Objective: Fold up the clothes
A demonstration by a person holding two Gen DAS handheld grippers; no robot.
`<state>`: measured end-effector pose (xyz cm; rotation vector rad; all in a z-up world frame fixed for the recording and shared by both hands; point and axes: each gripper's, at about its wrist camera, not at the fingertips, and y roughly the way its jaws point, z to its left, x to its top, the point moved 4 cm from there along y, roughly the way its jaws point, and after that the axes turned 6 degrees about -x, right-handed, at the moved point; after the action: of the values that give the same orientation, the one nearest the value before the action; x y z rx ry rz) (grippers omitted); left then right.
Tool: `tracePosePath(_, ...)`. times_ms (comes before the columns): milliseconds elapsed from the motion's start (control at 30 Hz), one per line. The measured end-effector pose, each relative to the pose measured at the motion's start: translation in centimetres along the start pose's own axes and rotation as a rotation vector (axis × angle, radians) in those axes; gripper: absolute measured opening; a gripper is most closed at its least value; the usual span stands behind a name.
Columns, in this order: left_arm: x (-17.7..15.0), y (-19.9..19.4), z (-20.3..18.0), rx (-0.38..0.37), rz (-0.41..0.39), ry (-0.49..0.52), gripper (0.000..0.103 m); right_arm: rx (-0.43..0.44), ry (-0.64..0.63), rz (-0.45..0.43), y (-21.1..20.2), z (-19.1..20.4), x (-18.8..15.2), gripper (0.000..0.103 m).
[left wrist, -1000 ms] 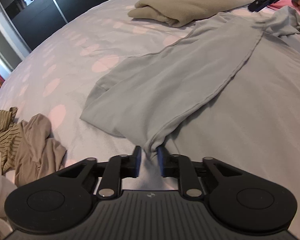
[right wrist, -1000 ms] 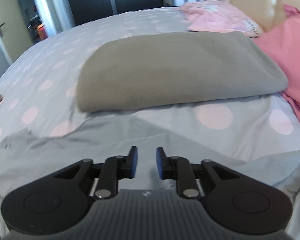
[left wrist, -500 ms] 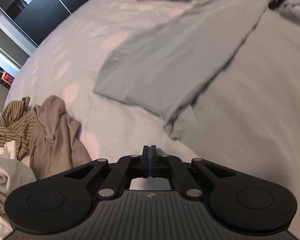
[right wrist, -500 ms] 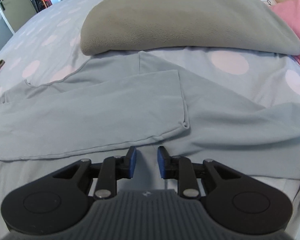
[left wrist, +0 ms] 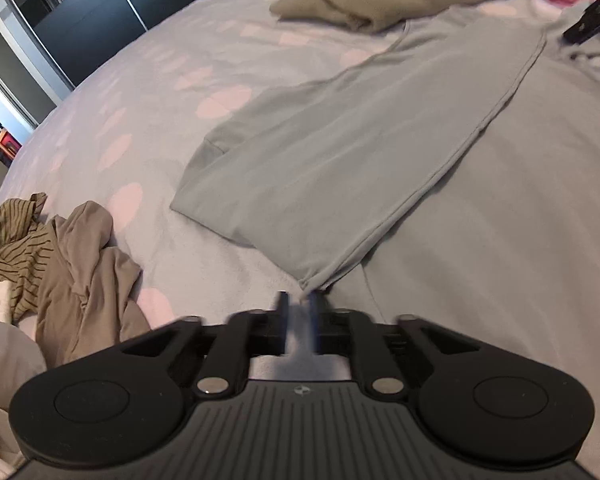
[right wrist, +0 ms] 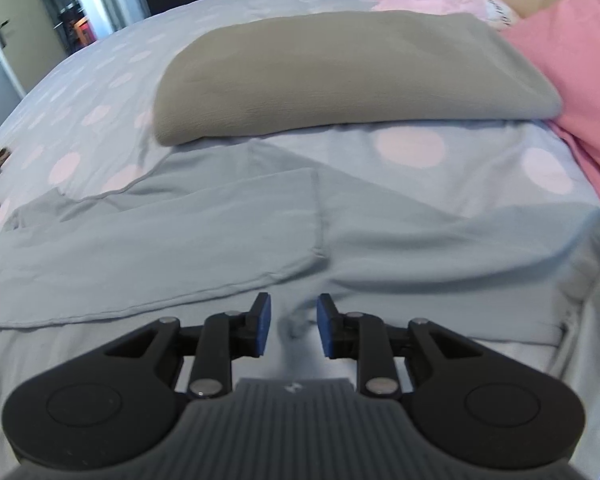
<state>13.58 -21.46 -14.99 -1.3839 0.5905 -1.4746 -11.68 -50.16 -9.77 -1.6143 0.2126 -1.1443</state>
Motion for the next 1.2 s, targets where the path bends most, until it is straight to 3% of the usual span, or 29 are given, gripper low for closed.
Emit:
tracePosePath(133, -0.2, 0.1, 0.4, 0.023, 0.016, -0.016, 0.000, 0.019, 0.088, -0.018, -0.4, -2.2, -0.1, 0.028)
tracePosePath(267, 0.1, -0.9, 0.3, 0.015, -0.042, -0.030, 0.000, 0.080, 0.183, -0.036, -0.3, -2.9, 0.4, 0.028)
tracePosePath(300, 0.3, -1.3, 0.1, 0.015, -0.055, -0.017, 0.002, 0.090, 0.199, -0.036, -0.1, -2.9, 0.6, 0.028)
tracePosePath(367, 0.4, -1.8, -0.5, 0.010, -0.072, 0.026, 0.019, 0.105, 0.220, -0.040, 0.2, -2.7, 0.9, 0.028)
tracePosePath(567, 0.5, -1.0, -1.7, 0.011, -0.077, 0.105, 0.025, 0.124, 0.282, -0.033, 2.0, -2.5, 1.7, 0.028)
tracePosePath(733, 0.6, -0.2, -2.0, 0.033, -0.070, 0.140, 0.025, 0.121, 0.304, -0.023, 3.4, -2.2, 2.3, 0.028)
tracePosePath(767, 0.7, -0.1, -2.0, 0.036, -0.071, 0.142, 0.021, 0.121, 0.301, -0.025, 3.5, -2.1, 2.4, 0.028)
tracePosePath(900, 1.0, -0.4, -2.4, 0.041, -0.092, 0.178, 0.004, 0.129, 0.294, -0.020, 3.9, -1.9, 2.4, 0.007)
tracePosePath(1200, 0.7, -0.9, -1.0, 0.082, -0.085, 0.137, 0.002, 0.110, 0.298, -0.010, 1.9, -2.2, 2.1, 0.006)
